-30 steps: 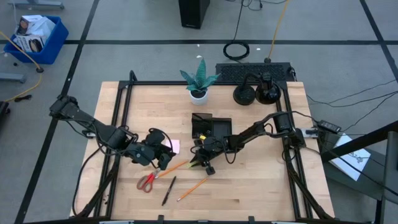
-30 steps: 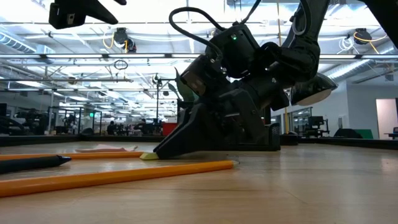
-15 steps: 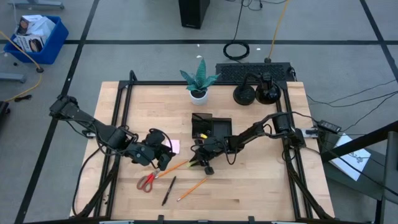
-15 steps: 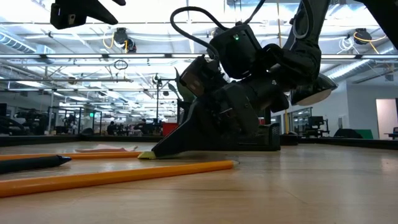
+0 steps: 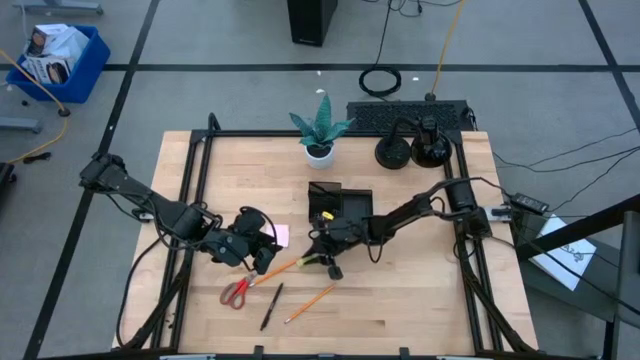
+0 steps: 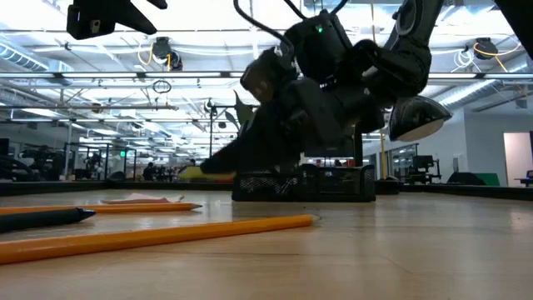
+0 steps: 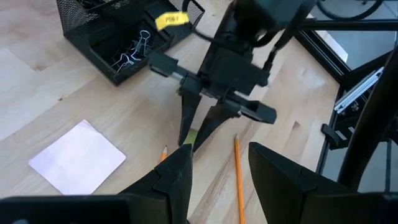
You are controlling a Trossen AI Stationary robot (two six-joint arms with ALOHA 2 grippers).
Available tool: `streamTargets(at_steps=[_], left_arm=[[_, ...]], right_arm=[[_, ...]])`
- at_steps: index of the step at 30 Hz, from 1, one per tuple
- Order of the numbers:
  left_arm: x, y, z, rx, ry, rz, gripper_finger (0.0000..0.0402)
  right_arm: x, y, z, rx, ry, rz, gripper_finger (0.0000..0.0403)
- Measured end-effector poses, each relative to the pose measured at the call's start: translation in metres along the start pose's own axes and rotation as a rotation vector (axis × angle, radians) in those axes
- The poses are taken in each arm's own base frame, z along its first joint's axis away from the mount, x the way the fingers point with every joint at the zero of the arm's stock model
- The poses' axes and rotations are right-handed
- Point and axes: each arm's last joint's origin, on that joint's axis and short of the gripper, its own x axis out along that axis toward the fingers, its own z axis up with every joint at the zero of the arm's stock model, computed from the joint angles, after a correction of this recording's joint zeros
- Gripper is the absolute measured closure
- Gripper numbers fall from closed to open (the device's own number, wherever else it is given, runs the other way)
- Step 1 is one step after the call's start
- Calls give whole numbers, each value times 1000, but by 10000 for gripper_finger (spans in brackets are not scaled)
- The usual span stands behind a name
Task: Pick and place office supplies into organizer
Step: Put the light green eraser into the black desk organizer
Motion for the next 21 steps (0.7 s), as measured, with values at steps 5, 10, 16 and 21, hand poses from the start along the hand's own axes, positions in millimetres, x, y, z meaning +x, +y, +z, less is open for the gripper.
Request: streamTargets(at_steps=[5, 10, 16, 21], left_arm=[[0, 0, 0, 10, 0, -1, 240], [0, 0, 0, 11, -1, -2, 240], [0, 0, 0, 19, -1, -1, 240], [0, 0, 0, 19, -1, -1, 240]], right_arm=[[-7, -1, 13, -7, -28, -14, 337], [-15, -6, 19, 1, 2, -44, 339], [-22, -13, 22, 18, 54, -74, 334], [-28, -19, 26, 22, 62, -137, 339]])
